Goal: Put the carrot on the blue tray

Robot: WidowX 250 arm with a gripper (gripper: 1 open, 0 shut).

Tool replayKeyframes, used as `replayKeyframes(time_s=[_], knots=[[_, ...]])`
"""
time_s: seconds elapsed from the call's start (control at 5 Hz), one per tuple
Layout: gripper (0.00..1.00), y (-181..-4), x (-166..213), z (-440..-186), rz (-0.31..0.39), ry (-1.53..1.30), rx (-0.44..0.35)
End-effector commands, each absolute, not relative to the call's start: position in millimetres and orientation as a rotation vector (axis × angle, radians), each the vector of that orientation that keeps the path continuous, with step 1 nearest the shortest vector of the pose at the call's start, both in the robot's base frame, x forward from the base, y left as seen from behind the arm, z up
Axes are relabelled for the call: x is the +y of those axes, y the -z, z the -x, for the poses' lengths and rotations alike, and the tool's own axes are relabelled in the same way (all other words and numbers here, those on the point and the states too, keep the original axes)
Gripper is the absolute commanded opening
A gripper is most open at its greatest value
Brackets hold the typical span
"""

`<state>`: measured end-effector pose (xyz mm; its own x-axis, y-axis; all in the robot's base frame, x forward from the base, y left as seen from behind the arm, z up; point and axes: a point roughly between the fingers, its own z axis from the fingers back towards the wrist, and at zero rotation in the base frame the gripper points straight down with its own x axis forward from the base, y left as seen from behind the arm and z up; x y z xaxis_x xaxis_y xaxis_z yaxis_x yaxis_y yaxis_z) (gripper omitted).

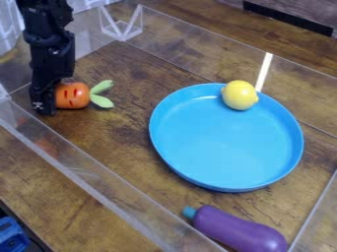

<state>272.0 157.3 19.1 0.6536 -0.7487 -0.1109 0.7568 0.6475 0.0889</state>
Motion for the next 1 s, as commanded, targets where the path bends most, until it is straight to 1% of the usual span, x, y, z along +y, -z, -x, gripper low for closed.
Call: replayKeyframes(time_s=[0.0, 0.6, 0.8], knots=[[0.00, -38.6, 154, -275, -0.169, 0.871, 0.029], [0.00, -36.7, 144, -292, -0.170, 0.855, 0.011], [0.00, -41.7, 142, -299, -0.174, 0.861, 0.003]])
